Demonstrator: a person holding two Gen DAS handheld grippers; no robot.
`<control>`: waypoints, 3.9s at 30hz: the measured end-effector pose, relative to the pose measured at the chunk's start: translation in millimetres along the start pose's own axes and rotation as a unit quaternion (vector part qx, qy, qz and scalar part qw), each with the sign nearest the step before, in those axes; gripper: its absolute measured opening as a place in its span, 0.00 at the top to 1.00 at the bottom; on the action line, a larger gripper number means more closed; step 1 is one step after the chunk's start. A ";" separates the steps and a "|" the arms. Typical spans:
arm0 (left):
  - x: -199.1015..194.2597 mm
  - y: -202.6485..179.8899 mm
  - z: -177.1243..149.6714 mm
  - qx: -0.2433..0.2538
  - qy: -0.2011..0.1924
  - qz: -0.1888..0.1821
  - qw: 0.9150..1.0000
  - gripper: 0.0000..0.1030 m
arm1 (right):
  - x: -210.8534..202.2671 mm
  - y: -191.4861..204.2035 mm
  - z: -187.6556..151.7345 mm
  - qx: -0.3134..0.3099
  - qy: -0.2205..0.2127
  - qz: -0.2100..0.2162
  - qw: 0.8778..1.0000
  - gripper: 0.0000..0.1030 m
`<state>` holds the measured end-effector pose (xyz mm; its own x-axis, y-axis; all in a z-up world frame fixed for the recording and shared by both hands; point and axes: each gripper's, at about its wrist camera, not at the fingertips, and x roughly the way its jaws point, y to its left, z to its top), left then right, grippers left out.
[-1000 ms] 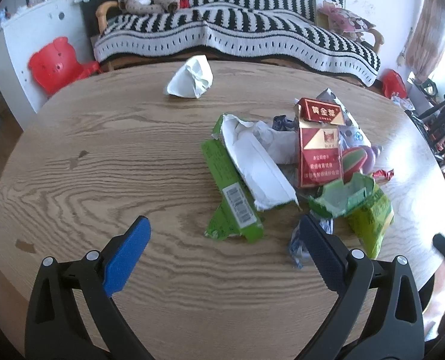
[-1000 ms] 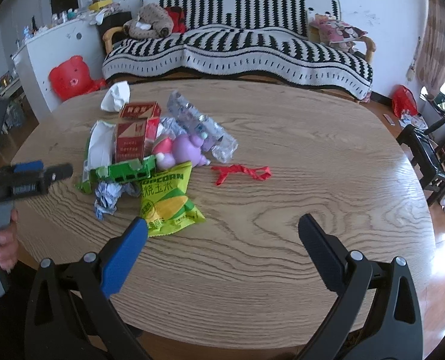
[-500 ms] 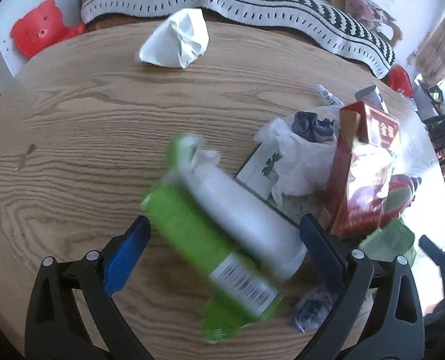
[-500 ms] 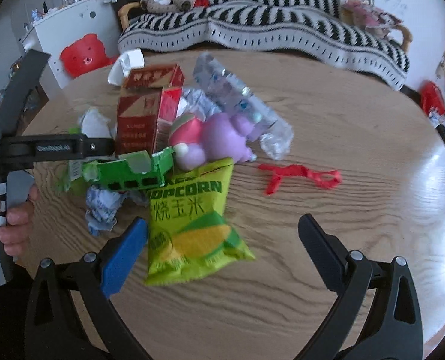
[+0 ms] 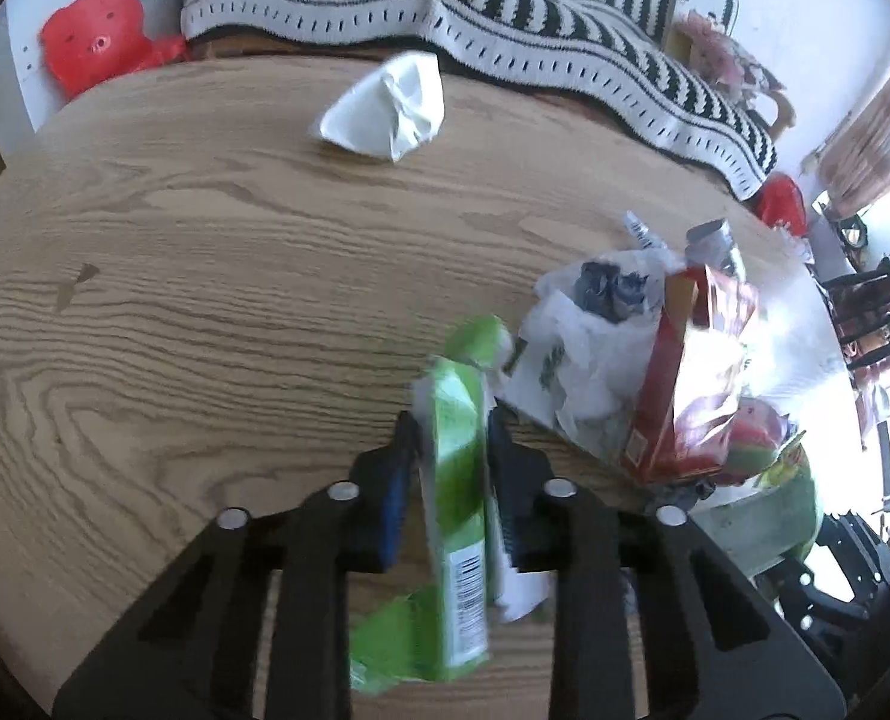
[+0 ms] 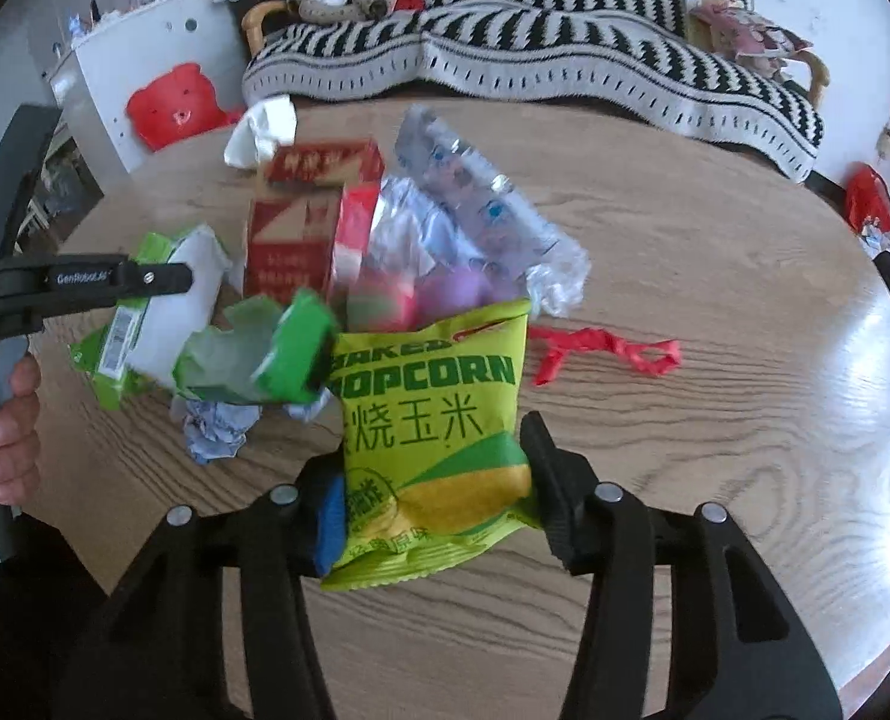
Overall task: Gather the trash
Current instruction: 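Grasp the green wrapper with the left tool while the right tool grasps the yellow popcorn bag, then carry both items over the black bin and open both tools to drop them, then grasp the white paper cup with the left tool while the right tool grasps the green tray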
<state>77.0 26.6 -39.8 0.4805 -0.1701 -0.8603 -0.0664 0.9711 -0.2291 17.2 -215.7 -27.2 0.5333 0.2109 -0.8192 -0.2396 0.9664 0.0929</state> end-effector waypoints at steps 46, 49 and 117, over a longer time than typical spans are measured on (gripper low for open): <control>33.0 -518.4 -333.0 0.412 0.114 -0.310 0.849 0.81 | -219.4 -428.8 -425.2 0.523 0.011 -0.194 0.830 0.51; 47.3 -531.5 -350.1 0.420 0.124 -0.295 0.849 0.81 | -213.1 -433.1 -436.9 0.528 0.024 -0.192 0.827 0.51; 68.5 16.7 137.7 0.155 -0.113 0.108 0.976 0.06 | 4.4 34.5 -26.7 -0.054 0.001 -0.004 0.999 0.09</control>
<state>229.3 54.2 -39.9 0.6667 0.0510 -0.7435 0.0639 0.9901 0.1253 -10.3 -185.3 -42.7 0.5339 0.2033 -0.8207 -0.3221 0.9464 0.0248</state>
